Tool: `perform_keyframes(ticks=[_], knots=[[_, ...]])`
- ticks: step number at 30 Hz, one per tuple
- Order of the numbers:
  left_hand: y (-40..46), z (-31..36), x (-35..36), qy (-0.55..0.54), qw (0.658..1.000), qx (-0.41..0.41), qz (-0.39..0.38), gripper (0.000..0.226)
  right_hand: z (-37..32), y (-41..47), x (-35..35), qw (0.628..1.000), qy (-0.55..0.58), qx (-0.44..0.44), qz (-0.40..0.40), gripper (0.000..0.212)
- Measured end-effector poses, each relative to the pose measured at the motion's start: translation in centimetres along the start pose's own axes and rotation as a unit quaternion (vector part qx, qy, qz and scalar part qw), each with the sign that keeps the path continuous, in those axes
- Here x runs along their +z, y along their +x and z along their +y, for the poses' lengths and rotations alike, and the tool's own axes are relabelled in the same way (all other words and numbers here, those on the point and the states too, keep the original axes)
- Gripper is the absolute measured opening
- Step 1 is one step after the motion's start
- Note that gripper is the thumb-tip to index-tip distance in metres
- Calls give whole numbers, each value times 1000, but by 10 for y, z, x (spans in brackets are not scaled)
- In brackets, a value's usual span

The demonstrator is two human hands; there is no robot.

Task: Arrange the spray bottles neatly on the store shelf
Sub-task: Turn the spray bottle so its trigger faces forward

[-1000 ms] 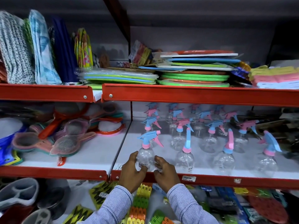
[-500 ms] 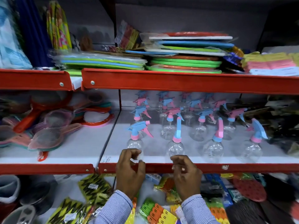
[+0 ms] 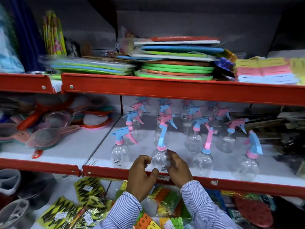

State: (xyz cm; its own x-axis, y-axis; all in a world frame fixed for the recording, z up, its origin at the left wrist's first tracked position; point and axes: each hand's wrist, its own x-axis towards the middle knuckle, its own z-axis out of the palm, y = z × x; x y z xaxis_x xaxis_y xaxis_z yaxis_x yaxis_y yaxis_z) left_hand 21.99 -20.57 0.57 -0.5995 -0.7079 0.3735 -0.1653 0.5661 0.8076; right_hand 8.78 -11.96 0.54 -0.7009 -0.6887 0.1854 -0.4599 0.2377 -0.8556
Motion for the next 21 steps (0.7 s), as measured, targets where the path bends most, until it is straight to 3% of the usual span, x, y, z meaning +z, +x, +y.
perform_keyframes(ticks=[8, 21], knots=[[-2, 16, 12, 33, 999, 3, 17, 41, 9, -8, -8, 999, 40, -7, -4, 54], [12, 10, 10, -21, 997, -15, -68, 56, 12, -17, -7, 997, 26, -18, 69, 34]])
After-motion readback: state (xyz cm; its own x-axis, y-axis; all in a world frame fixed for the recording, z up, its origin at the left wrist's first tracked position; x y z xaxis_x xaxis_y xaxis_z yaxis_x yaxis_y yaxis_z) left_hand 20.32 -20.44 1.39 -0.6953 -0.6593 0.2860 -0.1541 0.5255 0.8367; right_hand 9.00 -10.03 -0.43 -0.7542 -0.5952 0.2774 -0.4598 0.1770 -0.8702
